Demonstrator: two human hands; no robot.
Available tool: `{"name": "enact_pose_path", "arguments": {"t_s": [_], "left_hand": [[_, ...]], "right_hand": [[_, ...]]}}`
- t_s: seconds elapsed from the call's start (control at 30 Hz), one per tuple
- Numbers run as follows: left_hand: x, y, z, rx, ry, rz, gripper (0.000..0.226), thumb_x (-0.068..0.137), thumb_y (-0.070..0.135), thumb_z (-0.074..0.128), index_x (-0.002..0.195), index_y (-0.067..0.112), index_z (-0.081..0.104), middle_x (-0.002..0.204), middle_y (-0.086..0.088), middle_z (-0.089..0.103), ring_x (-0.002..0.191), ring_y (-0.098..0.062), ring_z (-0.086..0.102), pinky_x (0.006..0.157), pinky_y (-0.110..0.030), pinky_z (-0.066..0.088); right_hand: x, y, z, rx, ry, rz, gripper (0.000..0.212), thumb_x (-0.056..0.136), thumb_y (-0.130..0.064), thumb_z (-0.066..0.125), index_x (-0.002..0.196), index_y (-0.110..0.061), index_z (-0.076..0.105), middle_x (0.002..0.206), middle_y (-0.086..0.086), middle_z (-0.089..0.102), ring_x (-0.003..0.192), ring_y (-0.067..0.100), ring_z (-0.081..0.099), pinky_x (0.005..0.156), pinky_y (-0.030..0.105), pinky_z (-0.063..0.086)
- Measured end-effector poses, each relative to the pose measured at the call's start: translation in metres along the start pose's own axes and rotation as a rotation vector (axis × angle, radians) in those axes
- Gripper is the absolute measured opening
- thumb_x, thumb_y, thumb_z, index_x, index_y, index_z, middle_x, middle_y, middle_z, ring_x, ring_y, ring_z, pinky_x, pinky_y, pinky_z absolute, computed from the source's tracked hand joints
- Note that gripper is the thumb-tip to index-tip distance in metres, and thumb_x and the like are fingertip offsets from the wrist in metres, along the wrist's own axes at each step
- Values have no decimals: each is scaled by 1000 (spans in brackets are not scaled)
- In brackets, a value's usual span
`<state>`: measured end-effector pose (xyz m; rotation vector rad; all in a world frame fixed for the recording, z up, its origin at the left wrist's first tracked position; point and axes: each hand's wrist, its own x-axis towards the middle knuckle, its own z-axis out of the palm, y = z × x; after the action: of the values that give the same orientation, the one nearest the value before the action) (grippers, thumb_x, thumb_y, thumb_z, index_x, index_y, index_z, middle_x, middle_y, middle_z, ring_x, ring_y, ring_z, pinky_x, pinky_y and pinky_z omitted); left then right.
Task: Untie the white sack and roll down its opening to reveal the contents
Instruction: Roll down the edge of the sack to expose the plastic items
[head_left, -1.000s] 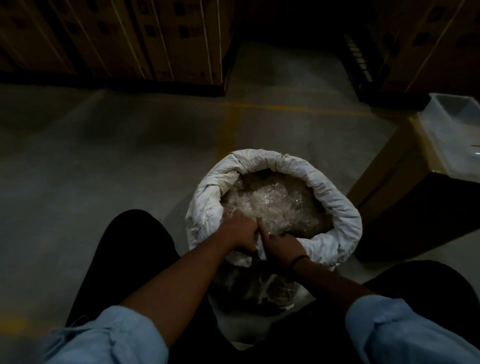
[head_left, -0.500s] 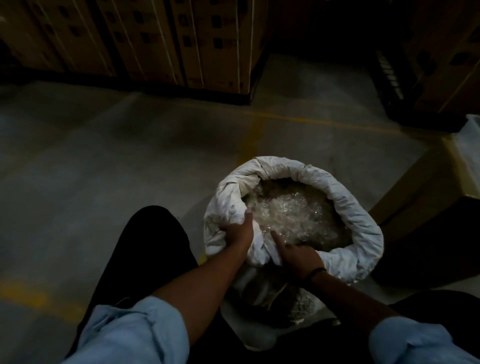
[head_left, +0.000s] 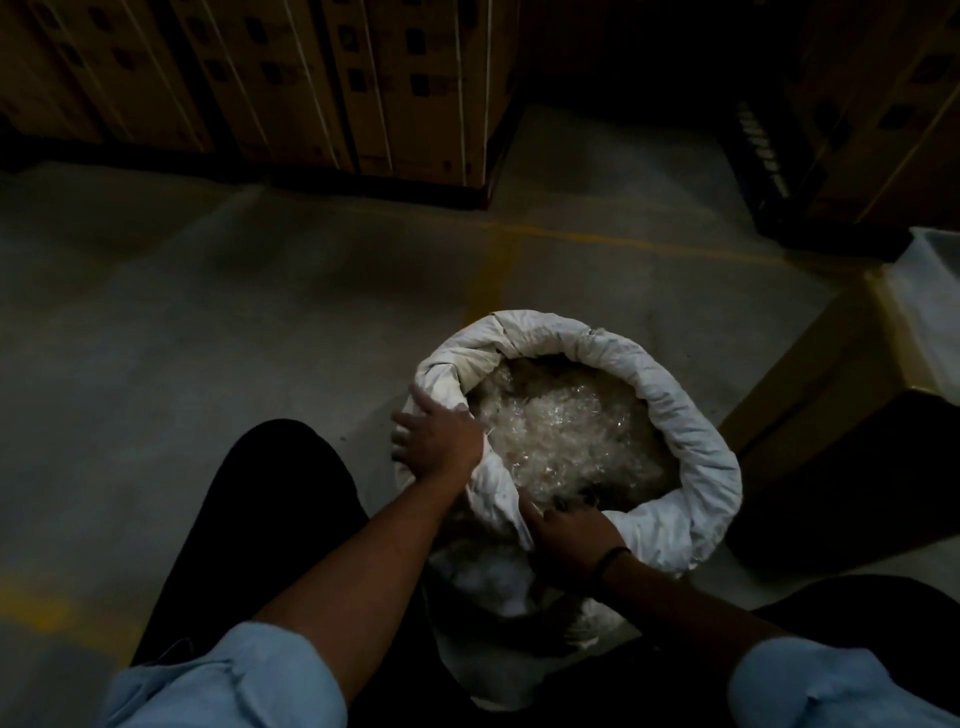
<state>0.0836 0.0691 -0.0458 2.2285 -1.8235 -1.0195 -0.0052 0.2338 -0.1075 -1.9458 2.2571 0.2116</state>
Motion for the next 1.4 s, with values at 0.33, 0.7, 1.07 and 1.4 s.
{"name": "enact_pose_path", "arguments": {"t_s": [0.33, 0.7, 1.07, 1.4], "left_hand": [[13, -4, 33, -88, -303, 30, 127, 84, 53, 69, 146, 11, -34, 157, -36, -6, 144, -49, 21, 114, -54, 28], [71, -41, 1, -527, -743, -82, 102, 77, 41, 78, 154, 7, 20, 147, -26, 41, 126, -43, 51, 102, -57, 46], [-26, 16, 22, 729, -440, 1047, 41, 89, 51, 56, 125, 33, 61, 127, 0, 64, 117, -23, 59, 95, -38, 48], [-23, 13, 3, 1191, -736, 1000, 51, 98, 54, 42, 125, 16, 62, 128, -10, 63, 115, -29, 59, 94, -35, 46]], "right_hand": [[-10, -8, -2, -173, 7, -218, 101, 54, -53, 79, 135, -3, 47, 65, 11, 68, 48, 29, 63, 44, 33, 49], [0, 16, -45, 351, -247, -76, 96, 80, -72, 53, 152, -30, 5, 136, 8, 56, 119, 28, 57, 99, 34, 44], [-3, 61, -37, 336, -404, 94, 50, 97, -57, 32, 137, -30, 47, 144, 8, 49, 130, 27, 46, 109, 38, 36], [-2, 79, -52, 404, -382, 159, 52, 97, -54, 40, 109, -11, 66, 118, 15, 64, 108, 30, 59, 93, 37, 45]]}}
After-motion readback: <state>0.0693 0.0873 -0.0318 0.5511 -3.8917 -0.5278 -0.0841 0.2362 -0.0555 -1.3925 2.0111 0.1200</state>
